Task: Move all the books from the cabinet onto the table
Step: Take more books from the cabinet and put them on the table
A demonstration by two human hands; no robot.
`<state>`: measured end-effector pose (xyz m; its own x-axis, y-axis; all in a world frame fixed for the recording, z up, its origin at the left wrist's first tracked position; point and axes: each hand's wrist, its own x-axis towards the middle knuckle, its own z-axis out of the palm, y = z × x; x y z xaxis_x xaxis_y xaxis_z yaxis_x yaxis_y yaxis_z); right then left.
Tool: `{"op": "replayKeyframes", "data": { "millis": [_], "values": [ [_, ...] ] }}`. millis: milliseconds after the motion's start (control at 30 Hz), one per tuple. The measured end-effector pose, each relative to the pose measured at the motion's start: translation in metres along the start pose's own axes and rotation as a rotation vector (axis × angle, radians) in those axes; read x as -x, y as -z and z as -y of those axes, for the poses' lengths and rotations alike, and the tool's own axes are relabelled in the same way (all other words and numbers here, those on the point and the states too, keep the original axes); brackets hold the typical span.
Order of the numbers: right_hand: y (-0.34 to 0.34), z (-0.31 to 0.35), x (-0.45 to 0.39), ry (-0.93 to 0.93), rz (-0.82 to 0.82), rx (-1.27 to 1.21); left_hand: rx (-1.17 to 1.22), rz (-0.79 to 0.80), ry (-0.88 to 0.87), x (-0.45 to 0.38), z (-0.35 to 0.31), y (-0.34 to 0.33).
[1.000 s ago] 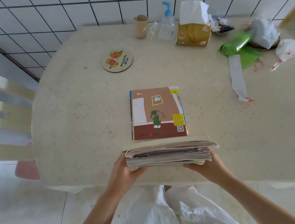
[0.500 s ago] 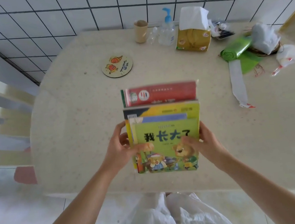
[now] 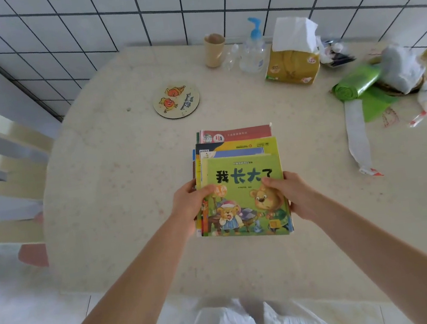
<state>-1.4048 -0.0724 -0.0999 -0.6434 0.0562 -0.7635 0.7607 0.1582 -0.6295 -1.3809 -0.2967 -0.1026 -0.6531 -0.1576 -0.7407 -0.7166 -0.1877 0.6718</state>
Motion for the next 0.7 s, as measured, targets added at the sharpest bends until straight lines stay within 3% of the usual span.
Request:
{"op": "replayKeyframes", "data": {
  "millis": [267, 500, 700],
  "values": [
    [-0.017, -0.004, -0.012, -0.119, -0.005, 0.010, -0.120, -0.050, 0.010, -0.014, 0.000, 0.005],
    [-0.016, 0.005, -0.013, -0.035, -0.066, 0.056, -0.108, -0.090, -0.006, -0.017, -0.001, -0.001],
    [-0.018, -0.002, -0.013, 0.055, -0.118, 0.277, -0.257, -0.175, -0.095, -0.023, 0.005, -0.008]
  ]
}}
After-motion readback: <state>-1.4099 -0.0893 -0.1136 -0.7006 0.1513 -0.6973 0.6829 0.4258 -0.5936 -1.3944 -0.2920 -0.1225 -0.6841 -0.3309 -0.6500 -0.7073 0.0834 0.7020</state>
